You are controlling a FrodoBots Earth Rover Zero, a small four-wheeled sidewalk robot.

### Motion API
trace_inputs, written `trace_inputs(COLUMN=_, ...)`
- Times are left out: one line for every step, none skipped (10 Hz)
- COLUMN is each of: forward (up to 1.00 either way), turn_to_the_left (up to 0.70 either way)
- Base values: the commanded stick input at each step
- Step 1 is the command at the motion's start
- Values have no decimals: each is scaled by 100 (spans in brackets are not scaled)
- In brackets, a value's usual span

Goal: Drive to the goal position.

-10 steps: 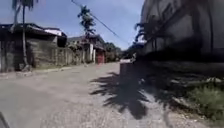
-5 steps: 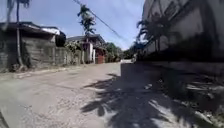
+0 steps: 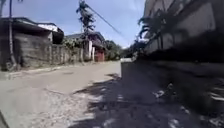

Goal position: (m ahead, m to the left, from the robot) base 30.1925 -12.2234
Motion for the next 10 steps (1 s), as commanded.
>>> trace_inputs(forward=100, turn_to_the_left=-20)
trace_inputs(forward=100, turn_to_the_left=-19)
trace_inputs(forward=100, turn_to_the_left=-20)
trace_inputs(forward=100, turn_to_the_left=-21)
trace_inputs(forward=100, turn_to_the_left=-21)
trace_inputs(forward=100, turn_to_the_left=-22)
trace_inputs(forward=100, turn_to_the_left=-26)
trace_inputs(forward=100, turn_to_the_left=-28)
trace_inputs(forward=100, turn_to_the_left=-25)
trace_inputs(forward=100, turn_to_the_left=-17)
